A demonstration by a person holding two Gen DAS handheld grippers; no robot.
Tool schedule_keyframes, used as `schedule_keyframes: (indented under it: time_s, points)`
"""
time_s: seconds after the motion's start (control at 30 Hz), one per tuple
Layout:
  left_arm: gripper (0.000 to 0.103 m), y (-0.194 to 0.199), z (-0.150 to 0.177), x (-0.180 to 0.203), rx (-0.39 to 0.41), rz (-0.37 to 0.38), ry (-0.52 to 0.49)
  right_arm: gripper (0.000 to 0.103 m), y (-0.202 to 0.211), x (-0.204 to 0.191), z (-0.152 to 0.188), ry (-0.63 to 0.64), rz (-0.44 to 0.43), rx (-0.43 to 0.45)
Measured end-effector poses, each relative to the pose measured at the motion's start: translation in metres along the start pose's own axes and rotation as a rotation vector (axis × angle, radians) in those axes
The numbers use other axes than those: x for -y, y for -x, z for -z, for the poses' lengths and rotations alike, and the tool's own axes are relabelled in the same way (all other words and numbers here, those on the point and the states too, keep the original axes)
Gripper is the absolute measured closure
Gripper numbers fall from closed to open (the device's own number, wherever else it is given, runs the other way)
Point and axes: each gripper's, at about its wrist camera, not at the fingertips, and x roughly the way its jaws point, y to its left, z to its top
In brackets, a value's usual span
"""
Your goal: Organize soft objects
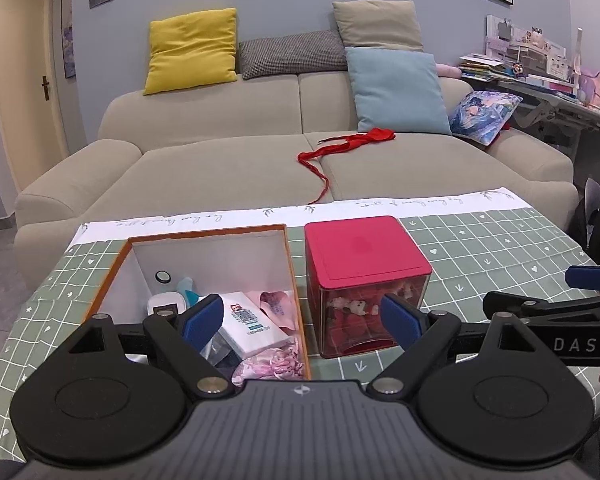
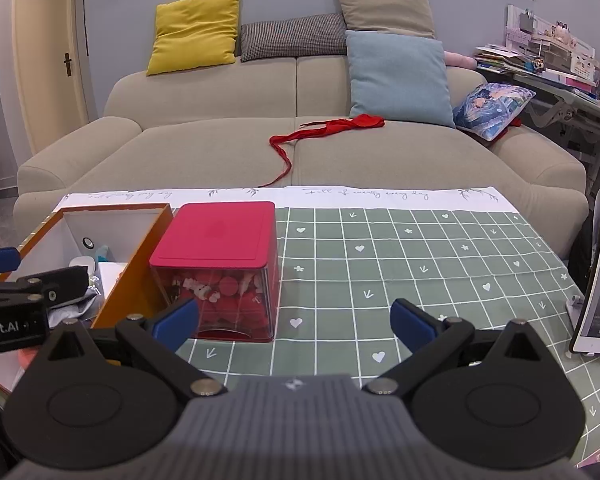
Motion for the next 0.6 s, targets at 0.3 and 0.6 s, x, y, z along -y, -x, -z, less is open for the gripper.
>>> schedule_keyframes:
  time_s: [0.3,0.6]
  points:
    - [0.0,-0.0006,0.0003,-0.0005,-0.007,0.0,-0.005,0.003,-0.0004,-0.0012,0.001,0.004,-0.001,-0.01]
    - [0.0,-0.0012,0.0002,-0.0016,-0.004,-0.009,-0.001,0.003,-0.0027,-0.0027,0.0026,0.006,-0.007,-0.029]
